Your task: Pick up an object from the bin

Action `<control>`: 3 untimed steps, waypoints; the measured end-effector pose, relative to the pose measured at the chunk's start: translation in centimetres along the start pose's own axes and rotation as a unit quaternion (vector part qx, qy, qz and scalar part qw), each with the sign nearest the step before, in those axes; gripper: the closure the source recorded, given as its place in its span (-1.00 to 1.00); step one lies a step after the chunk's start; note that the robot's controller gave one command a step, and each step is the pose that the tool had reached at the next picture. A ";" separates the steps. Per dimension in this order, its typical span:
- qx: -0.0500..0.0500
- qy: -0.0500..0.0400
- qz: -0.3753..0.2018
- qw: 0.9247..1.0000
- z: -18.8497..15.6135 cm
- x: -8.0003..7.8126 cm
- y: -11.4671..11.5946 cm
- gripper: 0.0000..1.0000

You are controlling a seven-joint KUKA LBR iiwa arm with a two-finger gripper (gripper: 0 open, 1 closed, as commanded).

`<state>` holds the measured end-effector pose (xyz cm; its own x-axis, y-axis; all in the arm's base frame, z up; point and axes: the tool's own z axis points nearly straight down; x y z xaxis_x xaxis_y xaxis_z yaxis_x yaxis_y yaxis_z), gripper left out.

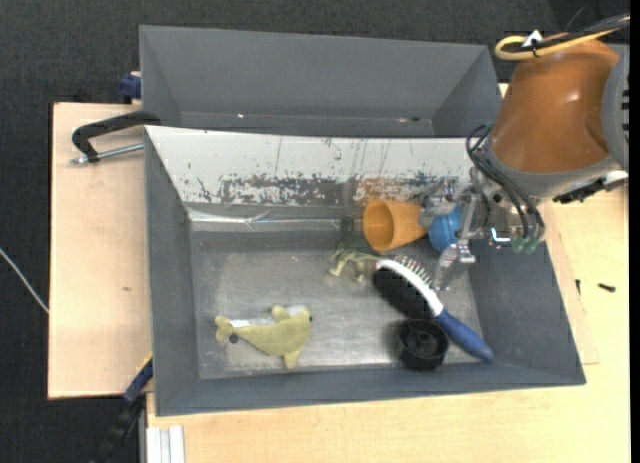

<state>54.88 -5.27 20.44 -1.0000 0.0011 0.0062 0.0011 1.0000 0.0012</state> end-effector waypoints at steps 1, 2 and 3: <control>0.000 -0.004 -0.073 0.997 12.8 0.7 6.2 -1.00; 0.001 -0.011 -0.056 0.998 6.8 -5.7 6.1 -1.00; -0.006 -0.015 -0.116 0.993 12.4 -1.5 1.4 -1.00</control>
Offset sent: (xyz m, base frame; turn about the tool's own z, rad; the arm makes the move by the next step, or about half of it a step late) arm -0.0080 0.0605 -0.1270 -0.1466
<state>56.32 -3.83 8.04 -0.9732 -0.2286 -0.0244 -0.2289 0.9734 0.0112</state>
